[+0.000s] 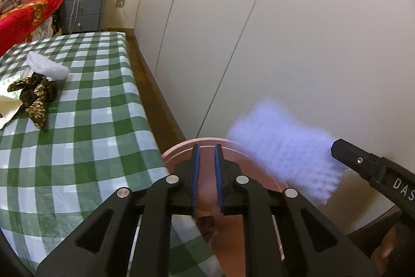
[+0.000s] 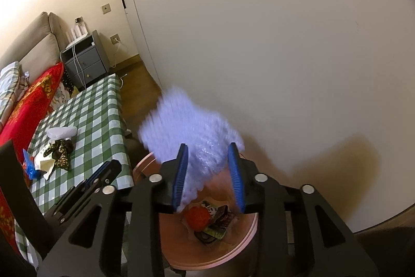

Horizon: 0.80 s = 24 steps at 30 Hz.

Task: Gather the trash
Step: 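Open the right gripper over the pink bin to drop the foam net, then grasp the blue plastic bag with the left gripper while the right grasps the gold-patterned cloth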

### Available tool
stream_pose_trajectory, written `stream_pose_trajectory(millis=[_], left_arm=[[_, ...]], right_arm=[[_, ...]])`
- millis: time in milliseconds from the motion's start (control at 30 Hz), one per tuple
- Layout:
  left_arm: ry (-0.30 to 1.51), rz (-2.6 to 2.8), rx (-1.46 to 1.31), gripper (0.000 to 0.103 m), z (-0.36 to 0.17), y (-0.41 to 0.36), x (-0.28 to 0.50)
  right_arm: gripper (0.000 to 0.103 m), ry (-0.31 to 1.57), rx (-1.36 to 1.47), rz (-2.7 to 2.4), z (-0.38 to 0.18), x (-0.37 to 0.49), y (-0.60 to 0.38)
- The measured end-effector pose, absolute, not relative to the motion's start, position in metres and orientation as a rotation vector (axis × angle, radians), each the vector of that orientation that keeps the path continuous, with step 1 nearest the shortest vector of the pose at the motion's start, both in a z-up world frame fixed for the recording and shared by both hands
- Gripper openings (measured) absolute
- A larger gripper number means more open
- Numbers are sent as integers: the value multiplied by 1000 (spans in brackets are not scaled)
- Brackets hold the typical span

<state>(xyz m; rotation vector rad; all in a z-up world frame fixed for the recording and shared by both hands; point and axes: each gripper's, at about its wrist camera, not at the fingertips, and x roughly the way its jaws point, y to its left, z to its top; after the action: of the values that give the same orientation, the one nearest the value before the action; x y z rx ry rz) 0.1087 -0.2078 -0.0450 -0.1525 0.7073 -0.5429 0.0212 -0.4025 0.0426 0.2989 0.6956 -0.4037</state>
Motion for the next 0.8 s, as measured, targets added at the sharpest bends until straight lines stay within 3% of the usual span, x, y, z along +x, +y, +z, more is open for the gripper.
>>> stream_pose_trajectory(millis=[800], left_arm=[[652,-356,-209,12,-31,-118,106]], right_arm=[[42,631,260,-224,46,30,-349]])
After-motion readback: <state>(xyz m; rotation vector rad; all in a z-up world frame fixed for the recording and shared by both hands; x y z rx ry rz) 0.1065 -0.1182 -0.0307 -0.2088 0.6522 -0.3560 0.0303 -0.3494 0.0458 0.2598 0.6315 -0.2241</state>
